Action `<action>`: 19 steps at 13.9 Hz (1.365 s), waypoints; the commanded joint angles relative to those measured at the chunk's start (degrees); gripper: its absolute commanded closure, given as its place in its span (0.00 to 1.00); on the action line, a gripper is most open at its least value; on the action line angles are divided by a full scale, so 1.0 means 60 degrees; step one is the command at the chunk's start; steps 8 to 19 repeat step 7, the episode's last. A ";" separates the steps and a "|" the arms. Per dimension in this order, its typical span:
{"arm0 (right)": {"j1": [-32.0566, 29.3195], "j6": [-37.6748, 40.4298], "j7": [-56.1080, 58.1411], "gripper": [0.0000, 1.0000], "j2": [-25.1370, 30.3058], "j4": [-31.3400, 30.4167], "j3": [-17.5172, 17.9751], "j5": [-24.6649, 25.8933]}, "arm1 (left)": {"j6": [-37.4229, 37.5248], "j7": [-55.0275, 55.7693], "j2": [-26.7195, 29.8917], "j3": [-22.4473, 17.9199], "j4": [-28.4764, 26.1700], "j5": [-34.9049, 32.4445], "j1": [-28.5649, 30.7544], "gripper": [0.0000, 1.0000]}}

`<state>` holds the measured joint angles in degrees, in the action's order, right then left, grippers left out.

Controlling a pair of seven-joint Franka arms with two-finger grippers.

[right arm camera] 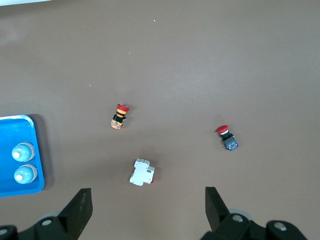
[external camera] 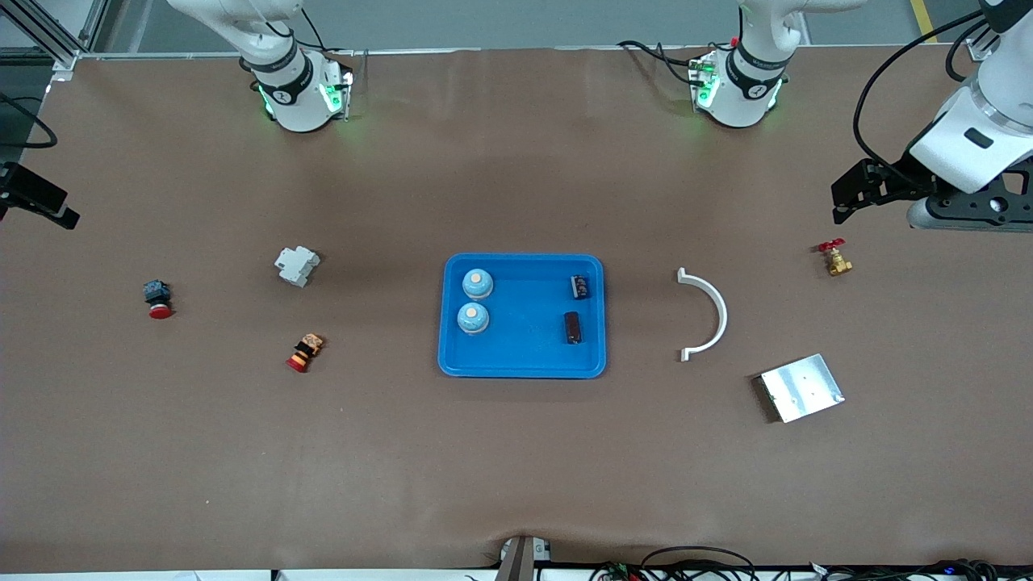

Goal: Place electrolytic capacitor and blue bell in tray

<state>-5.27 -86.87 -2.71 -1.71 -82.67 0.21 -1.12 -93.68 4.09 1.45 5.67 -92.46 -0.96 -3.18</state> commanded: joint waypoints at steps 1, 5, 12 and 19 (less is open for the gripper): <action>-0.0162 0.0138 -0.0002 0.00 0.0094 0.0054 0.0127 0.0113 | -0.0090 -0.0125 0.0168 0.0007 -0.0147 -0.0221 -0.0026 0.00; -0.0162 0.0124 -0.0002 0.00 0.0094 0.0054 0.0127 0.0113 | -0.0075 -0.0110 0.0168 0.0007 -0.0147 -0.0235 -0.0041 0.00; -0.0176 0.0124 -0.0002 0.00 0.0094 0.0054 0.0127 0.0098 | -0.0075 -0.0110 0.0168 0.0007 -0.0147 -0.0279 -0.0041 0.00; -0.0176 0.0124 -0.0002 0.00 0.0094 0.0054 0.0127 0.0098 | -0.0075 -0.0110 0.0168 0.0007 -0.0147 -0.0279 -0.0041 0.00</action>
